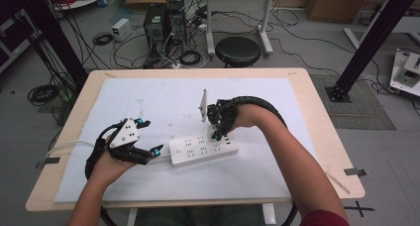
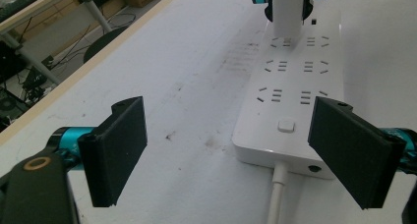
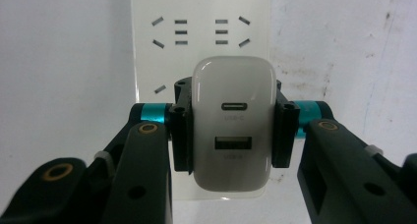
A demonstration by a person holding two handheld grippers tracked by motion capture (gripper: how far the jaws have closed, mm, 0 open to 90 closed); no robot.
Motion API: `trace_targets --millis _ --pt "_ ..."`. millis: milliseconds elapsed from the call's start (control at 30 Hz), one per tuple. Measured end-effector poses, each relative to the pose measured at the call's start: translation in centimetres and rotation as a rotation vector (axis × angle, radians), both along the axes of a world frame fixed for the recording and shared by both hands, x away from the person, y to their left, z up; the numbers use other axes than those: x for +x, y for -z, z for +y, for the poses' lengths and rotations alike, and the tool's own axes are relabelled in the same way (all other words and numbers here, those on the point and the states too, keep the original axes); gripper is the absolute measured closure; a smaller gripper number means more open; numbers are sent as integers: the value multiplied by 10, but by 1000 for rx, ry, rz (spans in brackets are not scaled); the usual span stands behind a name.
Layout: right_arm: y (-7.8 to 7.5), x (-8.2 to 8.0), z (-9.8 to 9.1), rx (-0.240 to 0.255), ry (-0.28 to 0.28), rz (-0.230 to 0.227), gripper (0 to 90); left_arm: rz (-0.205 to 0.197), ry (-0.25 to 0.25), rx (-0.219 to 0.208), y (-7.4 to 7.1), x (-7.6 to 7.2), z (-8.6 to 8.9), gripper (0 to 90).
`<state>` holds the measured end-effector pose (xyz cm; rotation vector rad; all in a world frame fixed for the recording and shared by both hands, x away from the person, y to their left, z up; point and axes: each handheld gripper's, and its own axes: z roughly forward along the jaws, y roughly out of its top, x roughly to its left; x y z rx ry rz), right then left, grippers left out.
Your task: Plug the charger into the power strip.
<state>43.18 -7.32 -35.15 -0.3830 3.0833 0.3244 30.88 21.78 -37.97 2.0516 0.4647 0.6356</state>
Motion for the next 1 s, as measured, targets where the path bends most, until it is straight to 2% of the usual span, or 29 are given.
trace_targets --millis 433,600,667,733,767,833,900,1000 --pt "7 2 2 -10 -7 11 631 7 -3 -12 4 3 0 149" --pt "8 0 4 -19 -15 -5 634 6 -7 -12 5 3 1 148" --pt "16 -2 7 -51 -12 -16 634 6 -8 -14 5 3 0 149" --pt "16 0 8 -48 -7 -4 636 2 -10 -21 6 2 0 149" --pt "16 2 7 -44 12 14 636 3 -9 -23 6 2 0 149" --pt "17 2 7 -31 1 7 636 2 -10 -24 6 2 -1 149" --pt "19 0 11 -64 13 4 637 2 -12 -21 6 3 -2 149" --pt "20 1 10 -60 14 9 637 1 -7 -18 5 3 -3 149"
